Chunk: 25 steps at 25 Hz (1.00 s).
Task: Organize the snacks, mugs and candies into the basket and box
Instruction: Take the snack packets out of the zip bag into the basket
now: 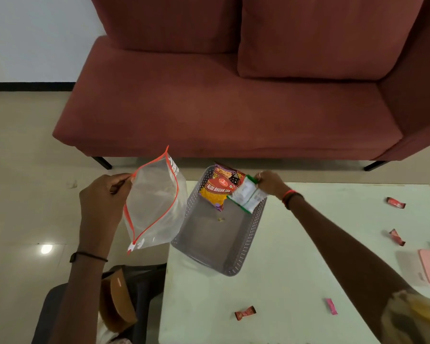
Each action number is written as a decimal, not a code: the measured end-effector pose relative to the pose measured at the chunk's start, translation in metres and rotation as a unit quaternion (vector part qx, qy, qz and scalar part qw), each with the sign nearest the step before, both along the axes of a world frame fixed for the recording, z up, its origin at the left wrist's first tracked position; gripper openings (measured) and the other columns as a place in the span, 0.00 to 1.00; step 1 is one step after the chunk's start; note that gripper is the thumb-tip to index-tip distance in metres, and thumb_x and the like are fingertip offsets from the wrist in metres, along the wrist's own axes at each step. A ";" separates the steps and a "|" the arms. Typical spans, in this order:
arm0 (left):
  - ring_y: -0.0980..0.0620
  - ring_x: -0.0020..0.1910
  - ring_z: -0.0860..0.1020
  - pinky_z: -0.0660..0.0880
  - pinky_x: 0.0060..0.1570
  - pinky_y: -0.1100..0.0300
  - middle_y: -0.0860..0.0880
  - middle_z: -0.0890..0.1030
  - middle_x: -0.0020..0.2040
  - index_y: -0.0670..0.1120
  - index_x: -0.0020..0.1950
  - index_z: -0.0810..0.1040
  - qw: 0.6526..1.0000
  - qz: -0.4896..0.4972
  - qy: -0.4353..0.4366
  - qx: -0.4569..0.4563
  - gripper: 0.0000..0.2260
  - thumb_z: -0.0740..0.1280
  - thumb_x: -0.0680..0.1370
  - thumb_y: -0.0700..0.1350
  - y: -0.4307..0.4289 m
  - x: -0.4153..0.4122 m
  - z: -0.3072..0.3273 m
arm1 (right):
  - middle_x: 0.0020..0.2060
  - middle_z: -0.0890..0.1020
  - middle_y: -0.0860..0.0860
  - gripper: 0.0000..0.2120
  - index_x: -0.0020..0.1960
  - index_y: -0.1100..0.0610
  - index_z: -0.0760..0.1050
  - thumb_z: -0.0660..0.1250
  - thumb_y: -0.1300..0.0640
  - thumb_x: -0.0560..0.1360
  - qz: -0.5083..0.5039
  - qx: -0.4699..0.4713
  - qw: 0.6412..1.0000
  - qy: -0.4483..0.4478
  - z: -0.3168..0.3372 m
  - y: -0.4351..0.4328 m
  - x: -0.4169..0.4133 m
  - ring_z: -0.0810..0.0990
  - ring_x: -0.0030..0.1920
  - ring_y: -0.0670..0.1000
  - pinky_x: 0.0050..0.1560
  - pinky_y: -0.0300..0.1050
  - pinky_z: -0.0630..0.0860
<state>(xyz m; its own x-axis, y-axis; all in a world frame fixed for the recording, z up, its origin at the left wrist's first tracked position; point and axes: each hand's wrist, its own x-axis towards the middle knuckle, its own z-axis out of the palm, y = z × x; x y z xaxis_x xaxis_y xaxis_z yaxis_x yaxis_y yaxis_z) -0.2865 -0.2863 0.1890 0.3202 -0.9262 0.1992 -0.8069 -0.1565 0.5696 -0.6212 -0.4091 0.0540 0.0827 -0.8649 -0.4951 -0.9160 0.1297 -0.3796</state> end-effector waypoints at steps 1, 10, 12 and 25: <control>0.46 0.41 0.81 0.67 0.38 0.74 0.39 0.84 0.44 0.39 0.53 0.82 1.000 -0.002 0.001 0.000 0.10 0.67 0.76 0.42 -0.002 0.002 -0.002 | 0.57 0.80 0.62 0.16 0.61 0.66 0.76 0.56 0.67 0.78 0.011 0.007 1.000 0.023 -0.019 0.003 0.003 0.79 0.58 0.61 0.57 0.49 0.74; 0.79 0.37 0.72 0.66 0.39 0.82 0.43 0.84 0.45 0.41 0.54 0.81 0.999 -0.025 0.031 0.009 0.10 0.67 0.75 0.43 -0.009 0.023 -0.023 | 0.61 0.78 0.62 0.17 0.64 0.66 0.73 0.54 0.69 0.78 -0.007 0.045 0.998 0.038 -0.105 -0.011 0.025 0.76 0.62 0.59 0.61 0.49 0.73; 0.78 0.38 0.73 0.67 0.40 0.82 0.43 0.84 0.45 0.41 0.54 0.81 0.999 -0.024 0.044 0.014 0.10 0.67 0.75 0.43 -0.010 0.026 -0.029 | 0.60 0.78 0.62 0.17 0.63 0.67 0.73 0.54 0.70 0.78 0.005 0.046 0.998 0.046 -0.113 -0.018 0.027 0.77 0.61 0.60 0.61 0.49 0.74; 0.76 0.38 0.75 0.68 0.40 0.84 0.50 0.81 0.43 0.43 0.54 0.81 0.994 -0.013 0.104 0.020 0.10 0.67 0.75 0.43 -0.020 0.023 -0.037 | 0.53 0.82 0.58 0.13 0.55 0.62 0.77 0.56 0.68 0.77 -0.024 -0.130 0.980 0.151 -0.135 -0.008 0.035 0.81 0.53 0.57 0.48 0.50 0.79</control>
